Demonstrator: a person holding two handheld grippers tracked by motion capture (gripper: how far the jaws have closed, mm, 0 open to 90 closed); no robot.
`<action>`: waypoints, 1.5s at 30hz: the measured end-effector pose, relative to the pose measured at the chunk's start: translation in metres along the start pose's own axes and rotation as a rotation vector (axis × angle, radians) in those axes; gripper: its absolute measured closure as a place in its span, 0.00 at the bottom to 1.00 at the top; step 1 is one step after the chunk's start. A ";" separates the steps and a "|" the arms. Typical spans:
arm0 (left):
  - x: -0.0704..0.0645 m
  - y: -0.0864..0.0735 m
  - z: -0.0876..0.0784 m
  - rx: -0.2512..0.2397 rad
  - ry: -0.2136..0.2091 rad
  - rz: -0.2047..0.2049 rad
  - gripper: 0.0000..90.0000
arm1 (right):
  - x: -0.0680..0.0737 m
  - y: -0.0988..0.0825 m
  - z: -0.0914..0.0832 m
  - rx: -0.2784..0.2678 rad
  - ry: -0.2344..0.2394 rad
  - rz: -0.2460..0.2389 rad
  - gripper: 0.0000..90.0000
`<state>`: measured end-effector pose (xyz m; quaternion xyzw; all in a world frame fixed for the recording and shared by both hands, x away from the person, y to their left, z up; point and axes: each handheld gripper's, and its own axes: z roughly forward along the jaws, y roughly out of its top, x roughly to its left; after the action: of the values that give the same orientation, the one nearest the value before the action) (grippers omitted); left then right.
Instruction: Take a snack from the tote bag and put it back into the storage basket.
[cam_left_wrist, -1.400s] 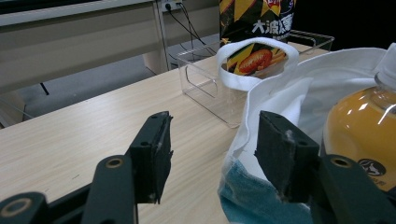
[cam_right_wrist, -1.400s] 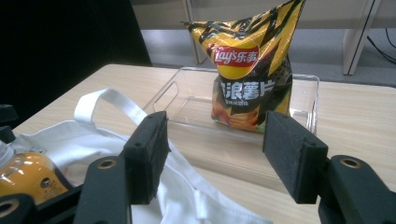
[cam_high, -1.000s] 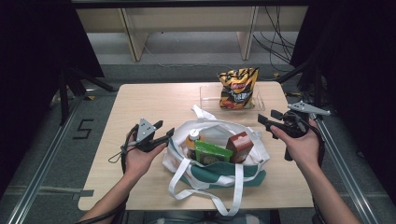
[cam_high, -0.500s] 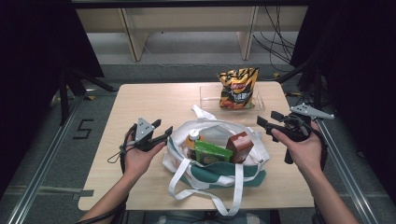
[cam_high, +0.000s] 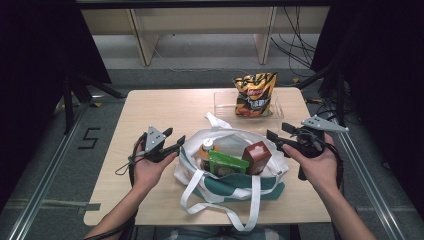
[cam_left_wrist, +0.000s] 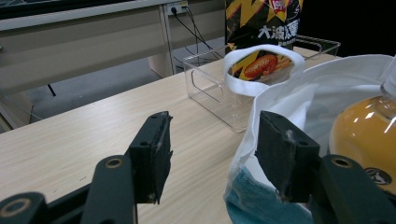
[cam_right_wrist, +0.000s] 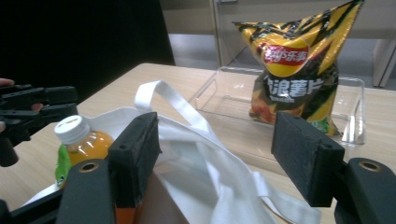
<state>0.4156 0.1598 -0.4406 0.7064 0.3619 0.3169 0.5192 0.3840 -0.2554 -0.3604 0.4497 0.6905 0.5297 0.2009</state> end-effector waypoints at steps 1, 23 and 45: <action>0.000 0.000 0.000 -0.001 0.001 -0.003 0.49 | 0.001 0.001 0.000 0.000 0.009 -0.011 0.37; 0.000 0.000 0.000 -0.002 -0.003 0.000 0.49 | 0.038 -0.014 0.009 0.045 0.097 -0.021 0.31; -0.001 0.000 0.000 -0.004 -0.004 -0.001 0.49 | 0.051 -0.026 0.013 0.071 0.103 -0.053 0.27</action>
<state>0.4149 0.1589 -0.4409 0.7059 0.3607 0.3158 0.5214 0.3572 -0.2067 -0.3791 0.4101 0.7299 0.5219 0.1631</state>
